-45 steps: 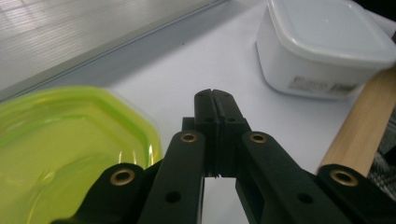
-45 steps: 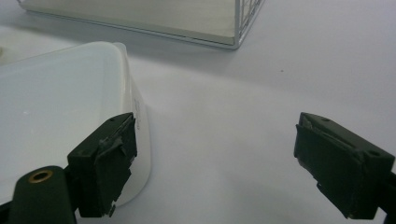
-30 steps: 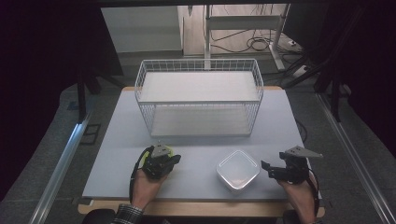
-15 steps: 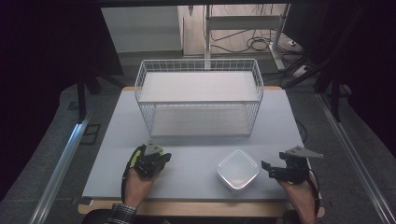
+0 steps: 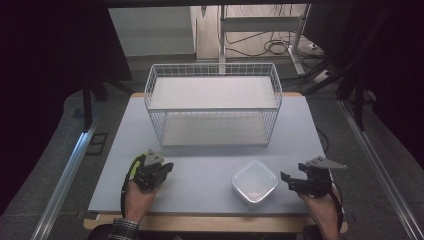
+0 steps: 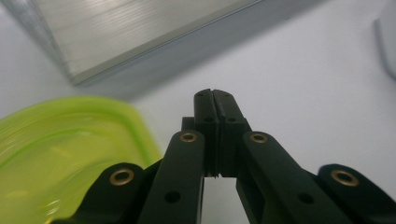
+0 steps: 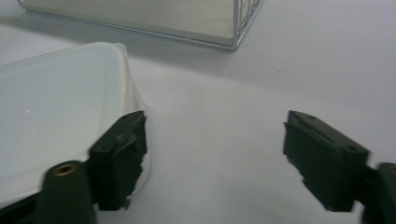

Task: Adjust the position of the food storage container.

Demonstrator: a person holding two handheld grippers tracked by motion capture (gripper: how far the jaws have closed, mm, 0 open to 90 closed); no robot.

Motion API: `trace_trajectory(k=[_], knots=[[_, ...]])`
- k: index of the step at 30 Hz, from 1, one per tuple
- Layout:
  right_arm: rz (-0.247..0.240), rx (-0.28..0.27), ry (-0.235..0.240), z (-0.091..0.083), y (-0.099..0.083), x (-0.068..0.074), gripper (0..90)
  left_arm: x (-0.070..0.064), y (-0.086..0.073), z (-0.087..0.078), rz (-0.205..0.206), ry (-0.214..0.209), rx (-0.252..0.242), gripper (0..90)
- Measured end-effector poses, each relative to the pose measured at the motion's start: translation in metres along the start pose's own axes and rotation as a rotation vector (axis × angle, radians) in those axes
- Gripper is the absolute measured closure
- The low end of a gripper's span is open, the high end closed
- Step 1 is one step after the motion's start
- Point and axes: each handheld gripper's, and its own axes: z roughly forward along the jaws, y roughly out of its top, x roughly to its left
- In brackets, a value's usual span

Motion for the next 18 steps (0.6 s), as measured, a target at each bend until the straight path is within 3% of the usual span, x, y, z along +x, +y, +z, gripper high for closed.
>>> trace_trajectory(k=[2,4,5,6,7,8,9,10,11,15,18], knots=[[0.002,0.011,0.011,-0.001,0.000,0.000,27.0,-0.004,0.000,0.000,0.002,-0.019,-0.010,89.3],[-0.001,0.028,0.033,-0.001,0.000,0.001,41.4,-0.010,0.000,0.001,0.003,-0.053,-0.023,89.3],[-0.001,0.028,0.033,-0.001,0.000,0.001,41.4,-0.013,0.000,0.001,0.007,-0.065,-0.025,89.3],[-0.010,0.056,0.055,0.000,0.000,0.003,50.7,-0.017,-0.001,0.003,0.007,-0.084,-0.032,89.4],[-0.010,0.056,0.055,0.000,0.000,0.003,50.7,-0.020,-0.001,0.004,0.009,-0.098,-0.034,89.4],[-0.019,0.078,0.073,0.001,0.001,0.005,61.7,-0.028,-0.002,0.007,0.013,-0.129,-0.035,89.6],[-0.019,0.086,0.082,0.001,0.001,0.006,65.6,-0.028,-0.002,0.007,0.013,-0.129,-0.035,89.7],[-0.025,0.096,0.094,0.001,0.001,0.007,70.3,-0.036,-0.004,0.010,0.028,-0.158,-0.034,89.7],[-0.025,0.096,0.094,0.001,0.001,0.007,70.3,-0.036,-0.004,0.010,0.028,-0.158,-0.034,89.7],[-0.054,0.139,0.135,0.002,0.002,0.013,84.1,-0.056,-0.006,0.017,0.076,-0.208,-0.027,89.8],[-0.082,0.161,0.151,0.004,0.002,0.019,89.1,-0.072,-0.007,0.024,0.111,-0.244,-0.011,89.8]])
